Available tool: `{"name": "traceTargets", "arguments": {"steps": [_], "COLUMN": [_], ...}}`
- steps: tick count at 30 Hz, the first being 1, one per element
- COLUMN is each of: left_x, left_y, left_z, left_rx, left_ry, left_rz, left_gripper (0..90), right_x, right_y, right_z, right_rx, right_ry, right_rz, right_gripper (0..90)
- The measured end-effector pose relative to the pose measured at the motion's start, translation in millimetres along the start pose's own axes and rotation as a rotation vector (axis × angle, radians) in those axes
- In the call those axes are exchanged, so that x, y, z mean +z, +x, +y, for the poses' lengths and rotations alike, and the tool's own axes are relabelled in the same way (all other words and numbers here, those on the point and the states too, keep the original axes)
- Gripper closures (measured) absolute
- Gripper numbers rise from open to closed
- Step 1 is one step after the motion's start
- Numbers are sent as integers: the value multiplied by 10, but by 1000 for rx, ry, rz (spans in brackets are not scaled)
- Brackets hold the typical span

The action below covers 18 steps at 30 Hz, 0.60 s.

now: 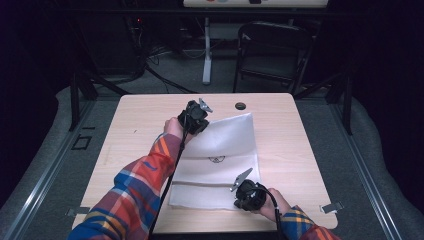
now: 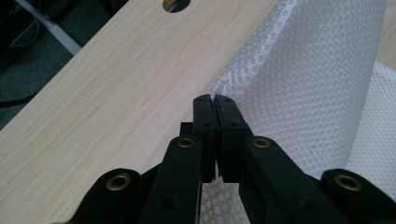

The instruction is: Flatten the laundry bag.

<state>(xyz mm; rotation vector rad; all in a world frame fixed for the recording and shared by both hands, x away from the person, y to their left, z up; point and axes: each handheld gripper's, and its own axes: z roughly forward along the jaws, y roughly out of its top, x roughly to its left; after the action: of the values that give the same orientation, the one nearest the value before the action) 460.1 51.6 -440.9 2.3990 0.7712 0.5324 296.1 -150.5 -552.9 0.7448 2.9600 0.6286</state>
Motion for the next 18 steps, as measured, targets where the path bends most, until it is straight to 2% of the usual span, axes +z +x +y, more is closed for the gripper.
{"name": "traceTargets", "arguments": {"steps": [7, 13, 18], "left_x": [60, 144, 218], "left_y": [53, 94, 109], "left_z": [98, 160, 228], "left_rx": [-8, -24, -34], "left_ry": [-22, -33, -41], "left_rz": [25, 48, 76], "left_gripper": [881, 881, 881], "right_x": [-11, -11, -9], "right_y": [6, 7, 6], "right_z": [-12, -22, -25], "right_rx": [1, 15, 32], "right_ry": [10, 6, 1], "right_rz": [1, 14, 6], "right_gripper": [900, 900, 900]}}
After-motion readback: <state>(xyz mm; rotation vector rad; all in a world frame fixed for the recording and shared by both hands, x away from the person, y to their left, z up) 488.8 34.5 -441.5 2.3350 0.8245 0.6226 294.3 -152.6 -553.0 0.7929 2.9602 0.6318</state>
